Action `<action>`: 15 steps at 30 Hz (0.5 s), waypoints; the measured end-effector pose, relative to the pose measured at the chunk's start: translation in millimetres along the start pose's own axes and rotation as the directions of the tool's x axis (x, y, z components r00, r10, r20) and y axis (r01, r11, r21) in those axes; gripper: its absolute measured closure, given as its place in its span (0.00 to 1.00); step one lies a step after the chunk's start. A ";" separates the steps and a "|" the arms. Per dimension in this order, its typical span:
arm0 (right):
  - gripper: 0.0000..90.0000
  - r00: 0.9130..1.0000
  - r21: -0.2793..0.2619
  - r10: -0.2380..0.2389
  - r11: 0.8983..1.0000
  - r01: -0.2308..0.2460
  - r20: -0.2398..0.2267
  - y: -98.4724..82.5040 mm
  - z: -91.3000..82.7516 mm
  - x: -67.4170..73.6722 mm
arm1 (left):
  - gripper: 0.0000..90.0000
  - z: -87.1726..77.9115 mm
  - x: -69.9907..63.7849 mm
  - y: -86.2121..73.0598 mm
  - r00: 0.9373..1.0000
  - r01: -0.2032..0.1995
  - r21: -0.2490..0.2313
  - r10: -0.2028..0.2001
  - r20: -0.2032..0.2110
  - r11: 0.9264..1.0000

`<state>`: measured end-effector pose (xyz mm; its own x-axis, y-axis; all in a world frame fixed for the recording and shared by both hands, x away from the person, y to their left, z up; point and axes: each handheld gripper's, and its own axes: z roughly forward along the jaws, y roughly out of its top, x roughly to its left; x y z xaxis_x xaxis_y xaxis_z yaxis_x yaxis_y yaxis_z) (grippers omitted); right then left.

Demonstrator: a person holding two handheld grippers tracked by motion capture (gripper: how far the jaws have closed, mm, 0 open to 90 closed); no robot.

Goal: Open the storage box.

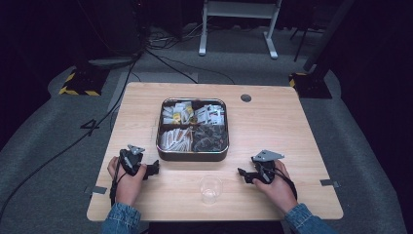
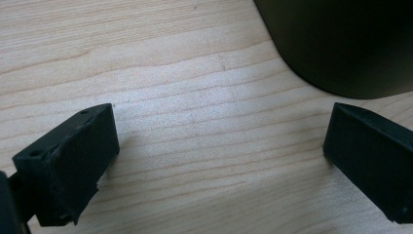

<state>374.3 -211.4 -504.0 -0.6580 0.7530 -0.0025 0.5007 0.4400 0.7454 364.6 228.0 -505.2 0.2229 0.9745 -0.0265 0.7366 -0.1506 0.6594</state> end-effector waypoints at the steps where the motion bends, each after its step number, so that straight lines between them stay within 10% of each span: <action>1: 0.26 1.000 0.001 -0.002 1.000 0.002 -0.001 0.1 0.1 -0.1 | 0.00 0.0 -0.1 -0.1 1.000 0.000 -0.001 0.000 -0.001 1.000; 15: 0.32 1.000 -0.036 -0.021 0.999 0.020 -0.014 18.8 -2.8 4.8 | 0.00 0.6 0.4 0.6 1.000 0.000 -0.002 0.000 0.002 1.000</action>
<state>379.0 -200.9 -488.2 -0.6757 0.7371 -0.0088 0.4669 0.4372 0.7686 365.5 228.2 -505.3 0.2241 0.9742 -0.0285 0.7354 -0.1498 0.6609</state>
